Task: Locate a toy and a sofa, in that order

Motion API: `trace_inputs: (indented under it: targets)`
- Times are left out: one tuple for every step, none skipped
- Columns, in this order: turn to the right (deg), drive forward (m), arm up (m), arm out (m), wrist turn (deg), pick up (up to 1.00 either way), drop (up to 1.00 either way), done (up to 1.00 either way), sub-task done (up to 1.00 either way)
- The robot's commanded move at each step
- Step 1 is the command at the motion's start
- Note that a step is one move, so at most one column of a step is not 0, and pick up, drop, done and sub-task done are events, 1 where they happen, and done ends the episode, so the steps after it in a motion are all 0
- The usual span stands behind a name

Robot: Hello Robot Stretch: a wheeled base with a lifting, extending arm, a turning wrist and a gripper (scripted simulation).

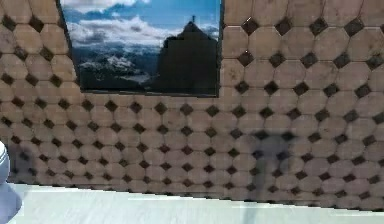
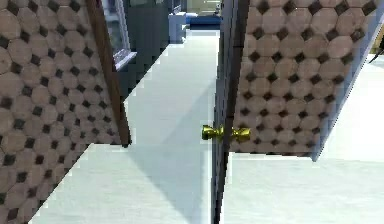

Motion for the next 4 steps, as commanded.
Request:
trace_inputs:
  targets:
    - [45.0, 0.00, 0.00, 0.00, 0.0, 0.00, 0.00, 0.00, 0.00]
    - [21.0, 0.00, 0.00, 0.00, 0.0, 0.00, 0.00, 0.00, 0.00]
    - [0.0, 0.65, 0.00, 0.00, 0.0, 0.00, 0.00, 0.00, 0.00]
    - [33.0, 0.00, 0.00, 0.00, 0.0, 0.00, 0.00, 0.00, 0.00]
